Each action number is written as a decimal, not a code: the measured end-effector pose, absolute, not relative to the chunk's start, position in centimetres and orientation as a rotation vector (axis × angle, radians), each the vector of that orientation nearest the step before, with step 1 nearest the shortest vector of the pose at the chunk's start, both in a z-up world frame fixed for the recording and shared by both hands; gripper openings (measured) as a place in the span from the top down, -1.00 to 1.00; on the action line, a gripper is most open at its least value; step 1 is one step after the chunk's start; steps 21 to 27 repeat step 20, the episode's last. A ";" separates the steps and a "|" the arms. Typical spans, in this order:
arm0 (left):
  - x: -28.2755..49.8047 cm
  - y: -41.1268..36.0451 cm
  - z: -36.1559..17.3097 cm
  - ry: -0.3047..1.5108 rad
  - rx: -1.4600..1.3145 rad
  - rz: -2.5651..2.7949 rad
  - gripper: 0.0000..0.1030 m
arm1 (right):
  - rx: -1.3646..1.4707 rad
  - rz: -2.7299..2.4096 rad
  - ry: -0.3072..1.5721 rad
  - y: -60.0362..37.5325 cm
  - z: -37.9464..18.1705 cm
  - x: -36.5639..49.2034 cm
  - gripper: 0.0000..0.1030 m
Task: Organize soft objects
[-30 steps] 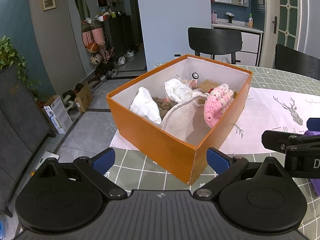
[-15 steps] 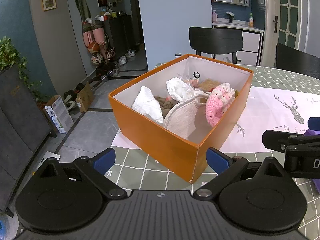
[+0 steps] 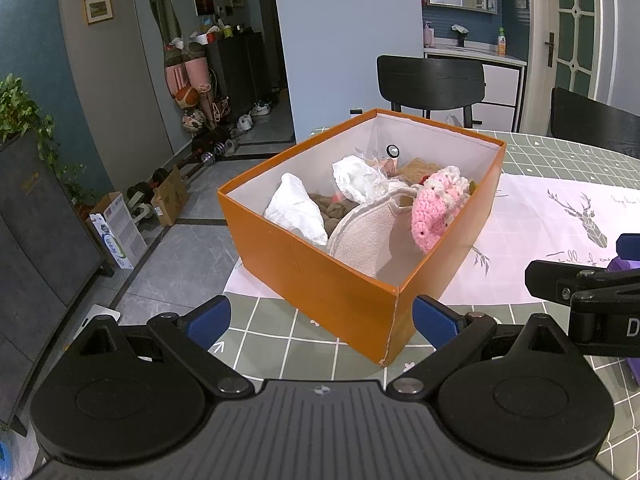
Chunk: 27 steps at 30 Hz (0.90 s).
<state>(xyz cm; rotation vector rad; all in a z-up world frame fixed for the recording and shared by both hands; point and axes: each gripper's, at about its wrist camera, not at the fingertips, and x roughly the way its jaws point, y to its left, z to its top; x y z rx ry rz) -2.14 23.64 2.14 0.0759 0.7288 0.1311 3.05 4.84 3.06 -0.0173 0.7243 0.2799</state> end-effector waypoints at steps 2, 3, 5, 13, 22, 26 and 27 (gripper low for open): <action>-2.1 23.6 2.1 0.730 0.076 0.130 -1.00 | -0.017 0.279 0.724 4.8 3.1 3.0 -0.95; -2.1 23.6 2.1 0.729 0.077 0.130 -1.00 | -0.017 0.280 0.724 4.8 3.1 3.0 -0.95; -2.1 23.6 2.1 0.729 0.076 0.131 -1.00 | -0.016 0.280 0.724 4.8 3.1 3.0 -0.95; -2.1 23.6 2.2 0.728 0.080 0.130 -1.00 | -0.017 0.279 0.723 4.8 3.1 3.0 -0.95; -2.3 23.5 2.4 0.716 0.085 0.129 -1.00 | -0.013 0.278 0.724 4.9 3.0 3.0 -0.95; -2.3 23.5 2.4 0.716 0.085 0.129 -1.00 | -0.013 0.278 0.724 4.9 3.0 3.0 -0.95; -2.3 23.5 2.4 0.716 0.085 0.129 -1.00 | -0.013 0.278 0.724 4.9 3.0 3.0 -0.95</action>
